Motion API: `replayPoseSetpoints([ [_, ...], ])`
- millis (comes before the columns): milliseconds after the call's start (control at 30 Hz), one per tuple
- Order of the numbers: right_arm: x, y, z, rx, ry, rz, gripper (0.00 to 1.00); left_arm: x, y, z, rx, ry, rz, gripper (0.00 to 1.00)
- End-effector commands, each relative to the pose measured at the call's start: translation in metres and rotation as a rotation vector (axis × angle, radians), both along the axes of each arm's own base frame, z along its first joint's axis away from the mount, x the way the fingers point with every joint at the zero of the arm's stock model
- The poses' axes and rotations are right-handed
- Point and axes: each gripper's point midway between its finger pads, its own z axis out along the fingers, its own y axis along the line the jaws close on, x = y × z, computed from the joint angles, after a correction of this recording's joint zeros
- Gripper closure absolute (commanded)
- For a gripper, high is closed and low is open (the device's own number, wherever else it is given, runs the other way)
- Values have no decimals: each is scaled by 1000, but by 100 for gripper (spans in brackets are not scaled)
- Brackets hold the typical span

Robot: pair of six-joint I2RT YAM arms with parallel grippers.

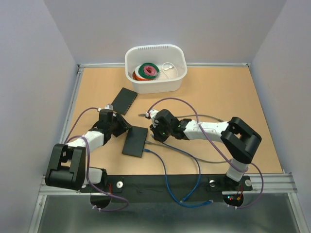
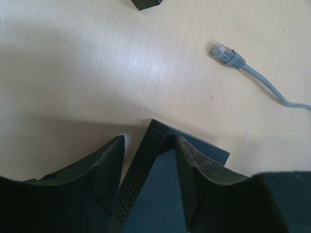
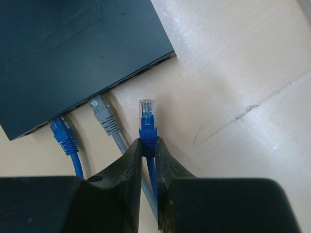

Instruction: Insert the plug into the switch port

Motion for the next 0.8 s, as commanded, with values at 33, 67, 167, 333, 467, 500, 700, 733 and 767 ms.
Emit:
replayPoseSetpoints([
  [33,1,17,1,11,27,60,100,4,-6,7,-1,-63,-49,44],
  [67,0,17,-1,5,36,63,100,5,-7,9,-4,-69,-55,45],
  [167,-3,21,-2,2,42,73,100,5,-12,13,-22,-87,-79,46],
  [333,-2,27,0,1,38,78,100,2,-28,12,-53,-99,-130,48],
  [467,-2,31,1,-2,35,81,99,0,-37,7,-60,-92,-161,49],
  [500,-1,32,0,-7,33,77,100,0,-39,6,-59,-94,-166,49],
  [700,3,33,-2,-16,32,67,100,0,-47,4,-67,-94,-194,50],
  [733,2,33,-2,-15,33,68,100,-1,-47,3,-63,-92,-195,50],
  [767,2,33,-2,-16,35,67,100,-1,-47,3,-62,-92,-197,50],
])
